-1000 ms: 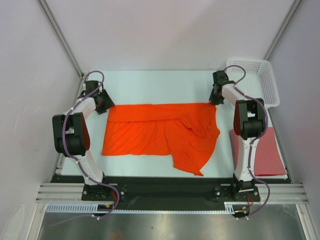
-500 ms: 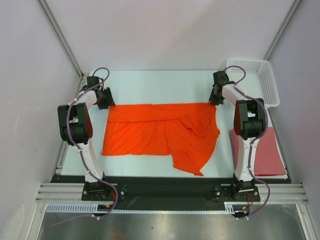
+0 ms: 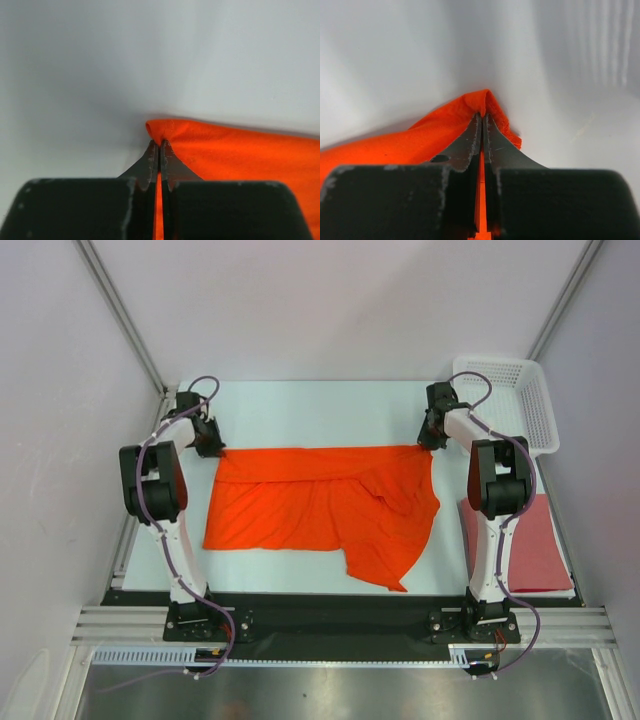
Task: Fold and stack the t-shirts
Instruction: Fold the tshirt
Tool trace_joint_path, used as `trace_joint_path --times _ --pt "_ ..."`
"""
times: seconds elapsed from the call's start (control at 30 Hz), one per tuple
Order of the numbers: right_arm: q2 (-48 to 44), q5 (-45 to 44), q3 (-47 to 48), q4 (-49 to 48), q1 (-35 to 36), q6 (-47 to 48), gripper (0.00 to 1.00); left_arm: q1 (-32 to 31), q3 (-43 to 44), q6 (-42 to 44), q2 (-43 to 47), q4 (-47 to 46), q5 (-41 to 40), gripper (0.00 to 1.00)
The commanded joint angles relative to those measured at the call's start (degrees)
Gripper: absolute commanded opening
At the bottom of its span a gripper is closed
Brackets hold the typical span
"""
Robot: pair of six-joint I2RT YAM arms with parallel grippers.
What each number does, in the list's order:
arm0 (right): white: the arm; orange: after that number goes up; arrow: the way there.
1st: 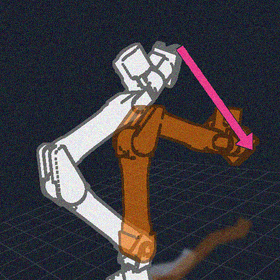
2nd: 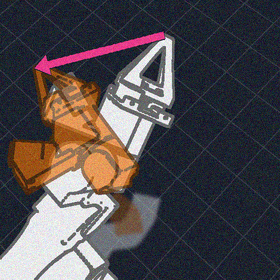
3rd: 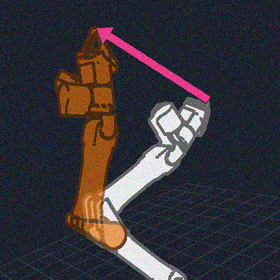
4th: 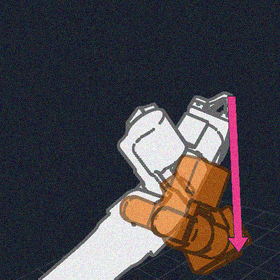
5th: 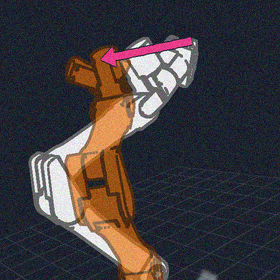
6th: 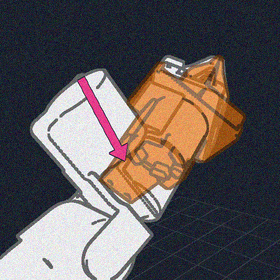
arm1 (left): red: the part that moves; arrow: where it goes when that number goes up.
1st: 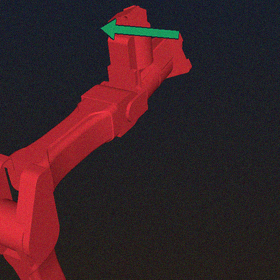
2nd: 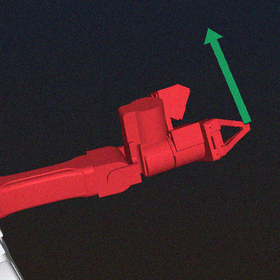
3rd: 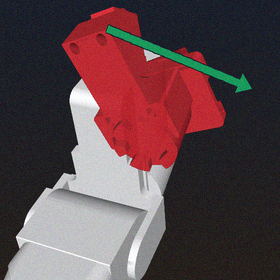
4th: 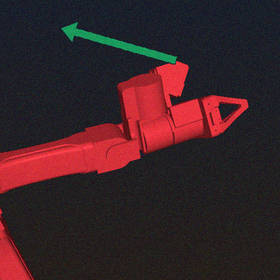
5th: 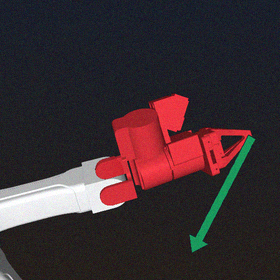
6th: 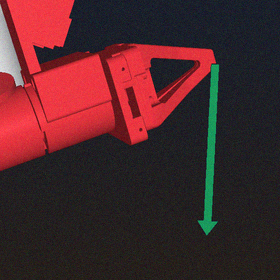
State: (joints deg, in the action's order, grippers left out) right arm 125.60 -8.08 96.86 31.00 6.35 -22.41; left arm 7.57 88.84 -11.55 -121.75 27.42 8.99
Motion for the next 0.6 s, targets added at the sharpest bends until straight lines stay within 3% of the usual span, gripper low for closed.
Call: trace_joint_path --times 0.0,0.3,0.57 --pt "0.17 0.17 0.43 -2.53 0.24 -1.14 0.01 1.12 3.53 0.22 -1.82 0.53 -4.77 0.0" --pt "4.03 -0.27 5.09 -6.12 0.59 -3.33 0.01 3.15 13.02 -3.21 -6.47 -1.49 -8.82 0.0" --pt "12.11 2.27 19.3 -3.77 1.12 -6.68 0.03 3.94 19.09 -6.2 -10.34 -1.32 -8.11 0.0"
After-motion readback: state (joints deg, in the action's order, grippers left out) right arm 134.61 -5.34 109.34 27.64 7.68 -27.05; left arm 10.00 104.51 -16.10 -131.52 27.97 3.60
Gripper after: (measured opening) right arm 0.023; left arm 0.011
